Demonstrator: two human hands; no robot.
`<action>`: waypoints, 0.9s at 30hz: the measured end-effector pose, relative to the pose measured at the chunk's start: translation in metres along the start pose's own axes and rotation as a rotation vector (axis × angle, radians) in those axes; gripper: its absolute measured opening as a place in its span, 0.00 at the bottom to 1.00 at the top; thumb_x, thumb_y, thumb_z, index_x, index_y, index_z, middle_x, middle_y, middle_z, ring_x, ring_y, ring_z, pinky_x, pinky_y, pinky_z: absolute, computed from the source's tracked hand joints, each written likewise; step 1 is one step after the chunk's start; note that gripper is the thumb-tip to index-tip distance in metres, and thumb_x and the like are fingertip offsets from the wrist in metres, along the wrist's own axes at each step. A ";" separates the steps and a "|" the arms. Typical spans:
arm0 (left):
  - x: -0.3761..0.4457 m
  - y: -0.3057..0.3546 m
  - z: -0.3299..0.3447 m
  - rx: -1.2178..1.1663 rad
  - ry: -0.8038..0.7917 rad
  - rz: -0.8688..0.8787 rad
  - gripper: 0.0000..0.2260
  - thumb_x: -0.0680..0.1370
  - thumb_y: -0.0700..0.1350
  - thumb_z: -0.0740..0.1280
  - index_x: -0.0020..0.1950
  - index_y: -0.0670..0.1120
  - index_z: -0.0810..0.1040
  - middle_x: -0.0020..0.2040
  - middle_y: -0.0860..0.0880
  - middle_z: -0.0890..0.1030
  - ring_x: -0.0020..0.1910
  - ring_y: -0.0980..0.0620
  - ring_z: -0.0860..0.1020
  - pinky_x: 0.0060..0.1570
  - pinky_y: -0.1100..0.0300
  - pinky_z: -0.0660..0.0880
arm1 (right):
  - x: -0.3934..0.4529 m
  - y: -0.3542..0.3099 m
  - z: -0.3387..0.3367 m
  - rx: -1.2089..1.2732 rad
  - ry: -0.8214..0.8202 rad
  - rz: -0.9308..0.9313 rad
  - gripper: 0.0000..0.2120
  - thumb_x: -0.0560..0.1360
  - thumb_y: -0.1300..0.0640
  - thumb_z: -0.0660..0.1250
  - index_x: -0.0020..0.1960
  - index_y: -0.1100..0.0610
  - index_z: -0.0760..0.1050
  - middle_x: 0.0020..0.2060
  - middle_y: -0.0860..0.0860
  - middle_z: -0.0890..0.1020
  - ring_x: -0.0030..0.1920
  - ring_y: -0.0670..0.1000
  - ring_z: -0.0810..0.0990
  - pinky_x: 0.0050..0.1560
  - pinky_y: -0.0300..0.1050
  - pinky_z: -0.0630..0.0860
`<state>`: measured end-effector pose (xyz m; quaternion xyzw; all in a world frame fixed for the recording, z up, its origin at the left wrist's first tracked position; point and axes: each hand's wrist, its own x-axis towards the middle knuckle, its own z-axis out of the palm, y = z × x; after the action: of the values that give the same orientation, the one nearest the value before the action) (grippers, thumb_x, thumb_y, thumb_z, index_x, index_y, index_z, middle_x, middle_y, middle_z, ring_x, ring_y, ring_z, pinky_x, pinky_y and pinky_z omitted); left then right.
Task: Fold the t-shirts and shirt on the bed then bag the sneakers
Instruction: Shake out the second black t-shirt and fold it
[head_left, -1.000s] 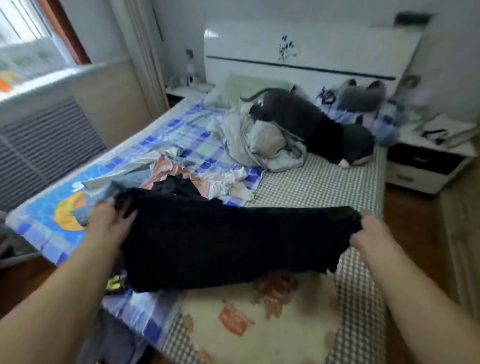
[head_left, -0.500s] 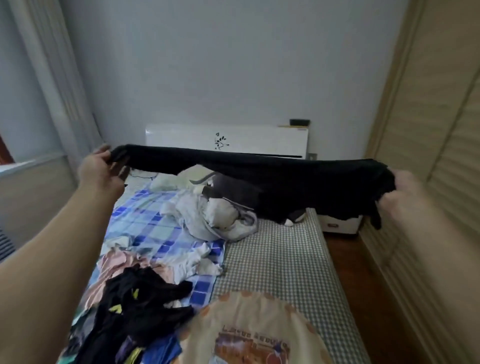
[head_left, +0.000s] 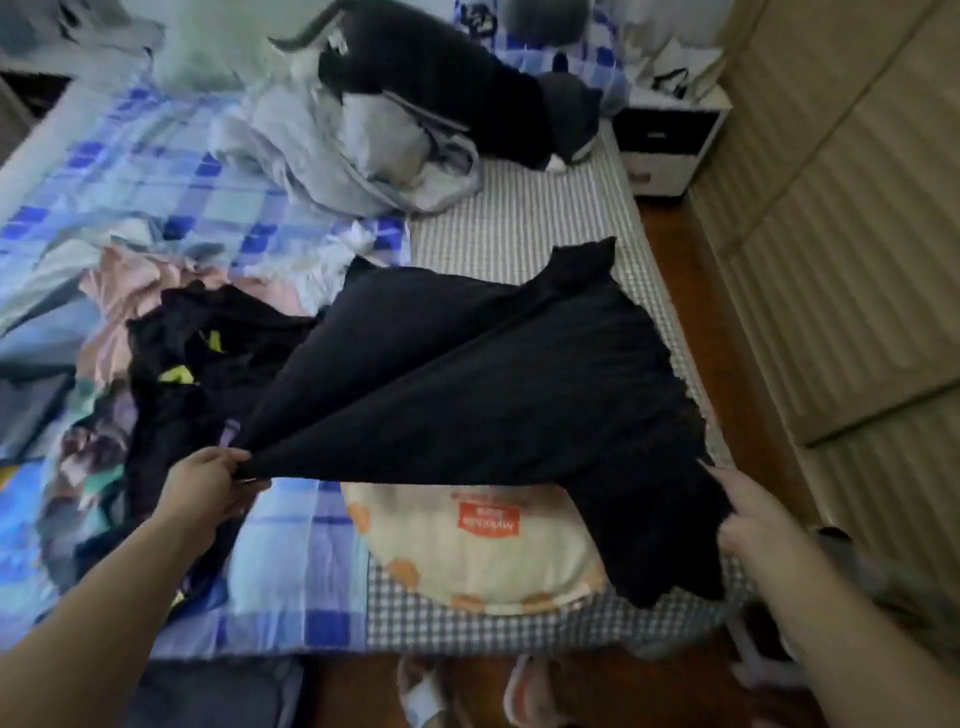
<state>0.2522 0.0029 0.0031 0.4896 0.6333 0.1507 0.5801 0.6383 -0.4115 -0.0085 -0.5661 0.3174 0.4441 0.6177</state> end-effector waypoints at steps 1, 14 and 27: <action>0.013 -0.032 0.008 0.018 0.006 -0.054 0.12 0.84 0.34 0.56 0.47 0.47 0.74 0.44 0.43 0.78 0.25 0.57 0.81 0.38 0.57 0.77 | 0.013 0.022 -0.002 -0.020 0.034 0.033 0.25 0.74 0.54 0.74 0.69 0.58 0.77 0.62 0.65 0.80 0.62 0.67 0.80 0.57 0.64 0.78; 0.075 -0.154 0.035 0.019 0.158 -0.106 0.13 0.78 0.29 0.62 0.58 0.41 0.78 0.53 0.37 0.80 0.48 0.39 0.80 0.55 0.52 0.80 | 0.079 0.116 -0.047 -0.537 0.618 -0.233 0.23 0.86 0.51 0.56 0.78 0.58 0.62 0.74 0.59 0.70 0.68 0.63 0.72 0.67 0.59 0.71; 0.029 -0.187 0.032 1.060 -0.049 -0.037 0.07 0.77 0.39 0.65 0.55 0.43 0.75 0.49 0.37 0.74 0.50 0.35 0.78 0.48 0.49 0.71 | 0.068 0.112 -0.068 -1.207 0.847 -0.112 0.27 0.78 0.57 0.68 0.74 0.60 0.64 0.67 0.64 0.72 0.65 0.67 0.72 0.61 0.62 0.76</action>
<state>0.2014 -0.0752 -0.1647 0.7079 0.6172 -0.2119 0.2703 0.5715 -0.4693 -0.1266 -0.9456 0.1999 0.2527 0.0450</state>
